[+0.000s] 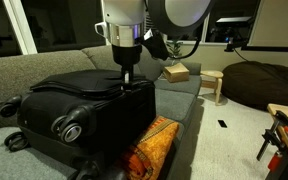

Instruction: Close the zipper

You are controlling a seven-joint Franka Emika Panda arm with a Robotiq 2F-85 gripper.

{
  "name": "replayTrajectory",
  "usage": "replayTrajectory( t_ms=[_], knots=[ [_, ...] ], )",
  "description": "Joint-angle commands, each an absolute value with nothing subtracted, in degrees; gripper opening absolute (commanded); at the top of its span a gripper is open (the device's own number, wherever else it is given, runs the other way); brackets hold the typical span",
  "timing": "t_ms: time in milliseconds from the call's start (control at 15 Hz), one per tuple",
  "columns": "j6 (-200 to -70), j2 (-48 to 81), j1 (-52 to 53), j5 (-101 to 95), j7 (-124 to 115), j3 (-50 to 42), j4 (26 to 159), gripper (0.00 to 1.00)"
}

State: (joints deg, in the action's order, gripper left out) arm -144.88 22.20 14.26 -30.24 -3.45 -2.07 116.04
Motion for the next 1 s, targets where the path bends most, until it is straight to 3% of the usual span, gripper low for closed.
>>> replayTrajectory(
  t_ms=[0, 933],
  knots=[
    [-143.09, 20.9, 15.93, -31.43, -5.57, -0.54, 115.59, 0.06],
    [-140.84, 21.36, 18.31, -32.15, -5.42, 2.54, 112.51, 0.06]
  ],
)
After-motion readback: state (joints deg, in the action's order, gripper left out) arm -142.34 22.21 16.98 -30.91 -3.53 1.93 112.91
